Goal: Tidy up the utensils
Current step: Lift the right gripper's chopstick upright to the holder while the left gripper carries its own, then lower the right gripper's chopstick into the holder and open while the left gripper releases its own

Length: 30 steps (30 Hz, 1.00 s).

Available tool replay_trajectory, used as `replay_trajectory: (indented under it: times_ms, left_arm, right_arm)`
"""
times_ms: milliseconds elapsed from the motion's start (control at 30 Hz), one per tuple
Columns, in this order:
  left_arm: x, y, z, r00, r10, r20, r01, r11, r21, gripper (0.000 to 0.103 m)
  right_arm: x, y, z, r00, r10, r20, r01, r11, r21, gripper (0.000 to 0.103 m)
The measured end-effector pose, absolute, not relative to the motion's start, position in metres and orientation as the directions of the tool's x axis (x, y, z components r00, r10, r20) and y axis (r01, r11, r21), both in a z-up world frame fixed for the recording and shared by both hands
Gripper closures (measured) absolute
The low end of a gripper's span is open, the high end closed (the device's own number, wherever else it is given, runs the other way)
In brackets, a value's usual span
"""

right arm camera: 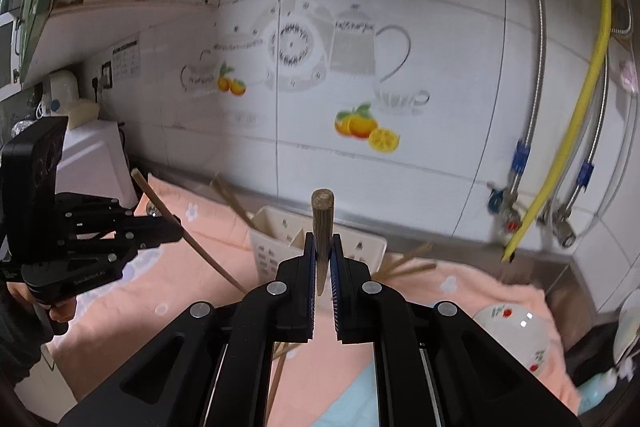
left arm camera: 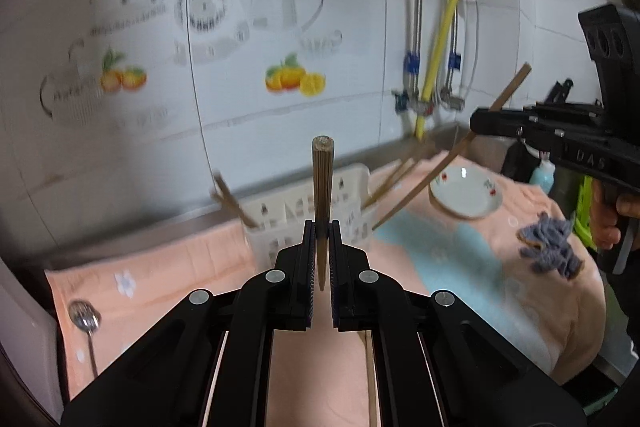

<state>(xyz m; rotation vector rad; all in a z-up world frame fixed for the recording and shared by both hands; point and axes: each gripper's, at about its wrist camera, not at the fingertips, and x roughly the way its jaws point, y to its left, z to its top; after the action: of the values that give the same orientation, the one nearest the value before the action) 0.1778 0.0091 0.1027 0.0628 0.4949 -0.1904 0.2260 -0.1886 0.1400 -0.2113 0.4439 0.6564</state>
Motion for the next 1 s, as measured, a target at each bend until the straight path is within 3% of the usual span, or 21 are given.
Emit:
replay_trajectory:
  times_ms: [233,400,1000]
  left_arm:
    - [0.197,0.017,0.152,0.911,-0.129,-0.392,0.155,0.987,0.035,0.098]
    - [0.215,0.026,0.161,0.916,-0.102,-0.388,0.126,0.991,0.038,0.098]
    - [0.257,0.047,0.105,0.851,-0.111,-0.513,0.101,0.994,-0.048,0.097]
  right_arm:
    - [0.251,-0.185,0.161,0.729,0.517,-0.45,-0.604,0.794,-0.066,0.096]
    - [0.271,-0.18,0.162,0.728,0.511,-0.457,-0.595,0.802,-0.052,0.096]
    - [0.319,-0.158,0.106,0.684,0.453,-0.572,-0.571,0.82,-0.034,0.096]
